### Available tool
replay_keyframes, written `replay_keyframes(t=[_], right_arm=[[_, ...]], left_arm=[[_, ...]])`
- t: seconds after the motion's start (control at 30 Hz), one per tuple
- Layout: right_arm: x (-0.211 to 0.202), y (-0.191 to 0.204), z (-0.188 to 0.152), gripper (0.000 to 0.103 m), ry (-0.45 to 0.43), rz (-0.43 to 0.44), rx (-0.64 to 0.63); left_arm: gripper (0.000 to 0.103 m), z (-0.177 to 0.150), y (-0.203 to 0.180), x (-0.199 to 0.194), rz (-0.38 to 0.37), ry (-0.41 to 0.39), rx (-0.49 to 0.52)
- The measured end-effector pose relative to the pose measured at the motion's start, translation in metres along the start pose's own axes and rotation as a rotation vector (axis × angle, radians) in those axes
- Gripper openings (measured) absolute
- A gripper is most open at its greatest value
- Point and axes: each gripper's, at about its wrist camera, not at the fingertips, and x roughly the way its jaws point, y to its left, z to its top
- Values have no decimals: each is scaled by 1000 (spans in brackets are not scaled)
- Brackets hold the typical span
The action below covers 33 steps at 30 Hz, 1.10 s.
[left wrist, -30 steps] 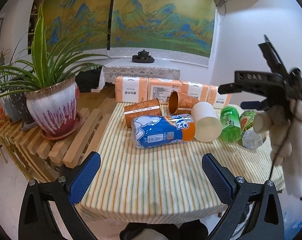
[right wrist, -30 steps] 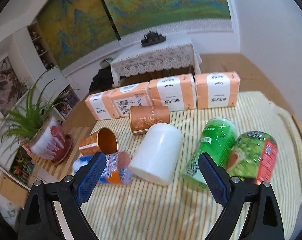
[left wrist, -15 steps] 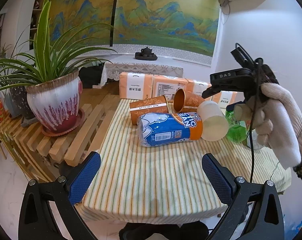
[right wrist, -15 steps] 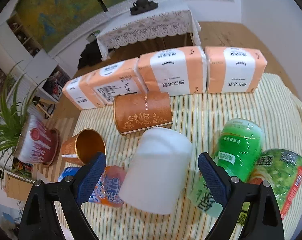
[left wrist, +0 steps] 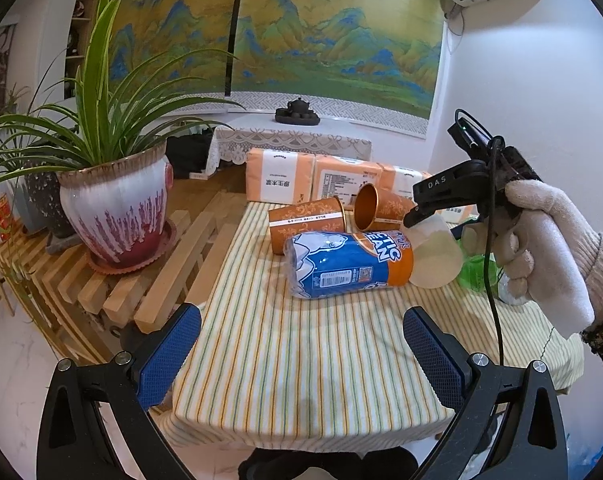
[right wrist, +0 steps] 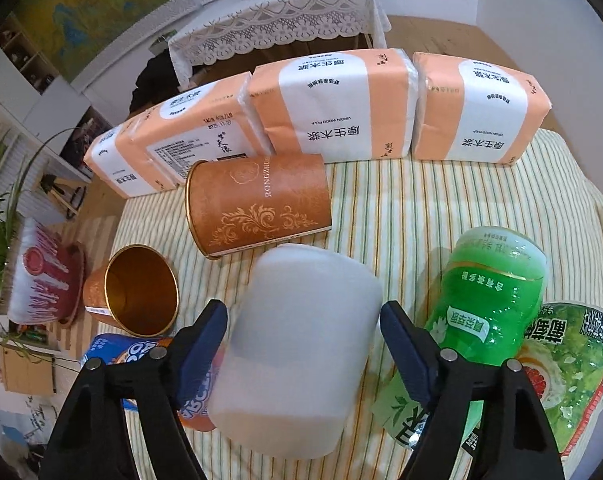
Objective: Flip cup upside down
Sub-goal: 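Lift the white cup off the table with the right tool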
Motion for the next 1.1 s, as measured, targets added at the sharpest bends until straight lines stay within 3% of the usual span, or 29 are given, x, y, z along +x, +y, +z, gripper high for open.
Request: replay_keyframes(t=[0.4, 0.6, 1.1], right_arm=[[9, 12, 6, 73, 53, -21, -33], [7, 15, 2, 72, 32, -30, -24], [-34, 7, -17, 71, -30, 56, -6]], left_arm=[[102, 2, 0, -9, 6, -18, -4], [102, 3, 3, -14, 12, -24, -8], [102, 2, -1, -36, 17, -58, 6]])
